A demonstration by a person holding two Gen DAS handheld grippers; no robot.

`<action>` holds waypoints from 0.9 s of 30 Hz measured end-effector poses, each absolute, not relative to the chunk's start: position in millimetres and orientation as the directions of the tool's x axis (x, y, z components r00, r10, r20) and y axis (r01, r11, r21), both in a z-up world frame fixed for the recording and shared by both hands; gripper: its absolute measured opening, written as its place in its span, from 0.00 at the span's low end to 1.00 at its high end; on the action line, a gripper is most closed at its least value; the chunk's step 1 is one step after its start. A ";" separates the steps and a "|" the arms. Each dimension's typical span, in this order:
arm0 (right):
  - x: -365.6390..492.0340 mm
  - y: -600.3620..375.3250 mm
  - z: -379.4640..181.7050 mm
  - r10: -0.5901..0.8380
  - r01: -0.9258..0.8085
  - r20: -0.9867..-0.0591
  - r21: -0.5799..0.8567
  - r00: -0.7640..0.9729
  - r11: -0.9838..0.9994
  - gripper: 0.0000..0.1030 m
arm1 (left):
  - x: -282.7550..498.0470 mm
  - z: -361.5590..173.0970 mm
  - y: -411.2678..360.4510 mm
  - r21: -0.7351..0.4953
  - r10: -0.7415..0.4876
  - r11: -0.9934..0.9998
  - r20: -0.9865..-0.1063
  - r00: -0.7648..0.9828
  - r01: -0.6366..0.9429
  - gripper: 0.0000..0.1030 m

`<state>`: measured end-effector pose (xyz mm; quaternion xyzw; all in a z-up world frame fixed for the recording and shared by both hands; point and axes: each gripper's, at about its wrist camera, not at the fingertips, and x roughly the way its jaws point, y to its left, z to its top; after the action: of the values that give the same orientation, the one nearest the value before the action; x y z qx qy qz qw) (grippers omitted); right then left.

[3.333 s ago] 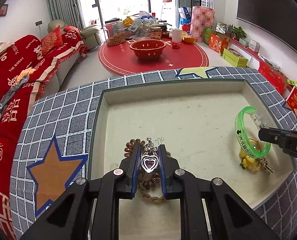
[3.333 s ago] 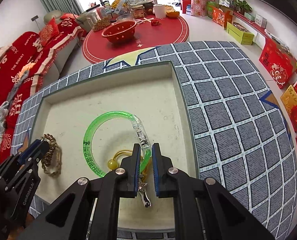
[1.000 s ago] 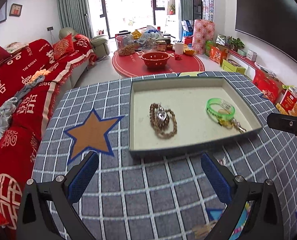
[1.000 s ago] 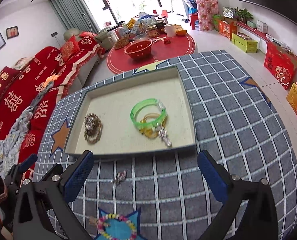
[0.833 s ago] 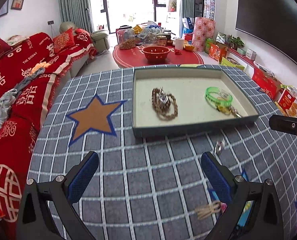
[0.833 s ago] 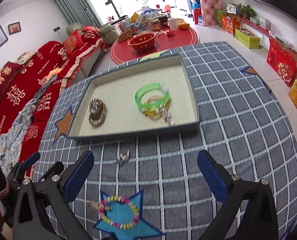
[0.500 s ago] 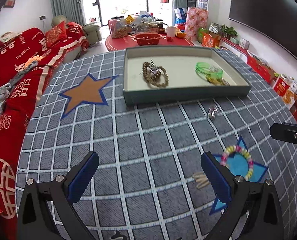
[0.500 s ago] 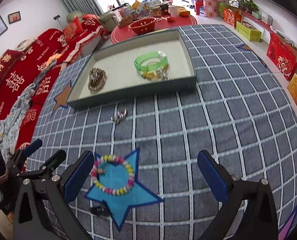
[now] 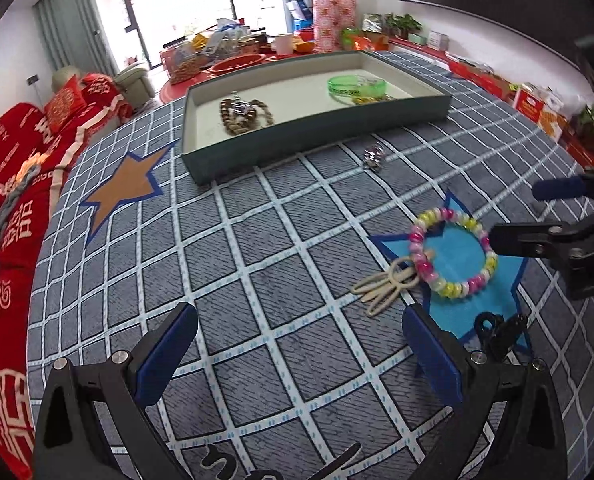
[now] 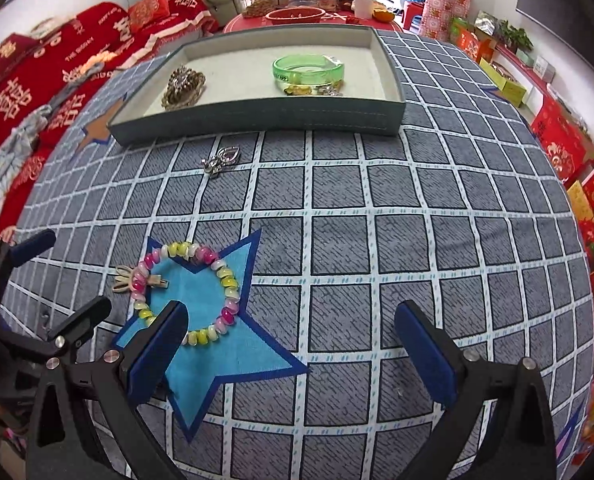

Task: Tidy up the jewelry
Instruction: 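Grasp the beige hair clip with the left tool while the right tool grasps the pastel bead bracelet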

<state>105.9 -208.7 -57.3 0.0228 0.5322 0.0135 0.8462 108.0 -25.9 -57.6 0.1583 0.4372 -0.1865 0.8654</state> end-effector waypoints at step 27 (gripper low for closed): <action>125.2 -228.4 -58.8 -0.061 0.045 -0.895 -0.046 0.441 0.998 0.46 | 125.7 -64.2 -64.0 0.109 -0.214 0.853 -0.819 0.533 0.511 1.00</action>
<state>125.2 -228.4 -58.8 -0.0076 0.5276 -0.0314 0.8489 125.7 -64.0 -64.2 0.1703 0.4349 -0.2111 0.8587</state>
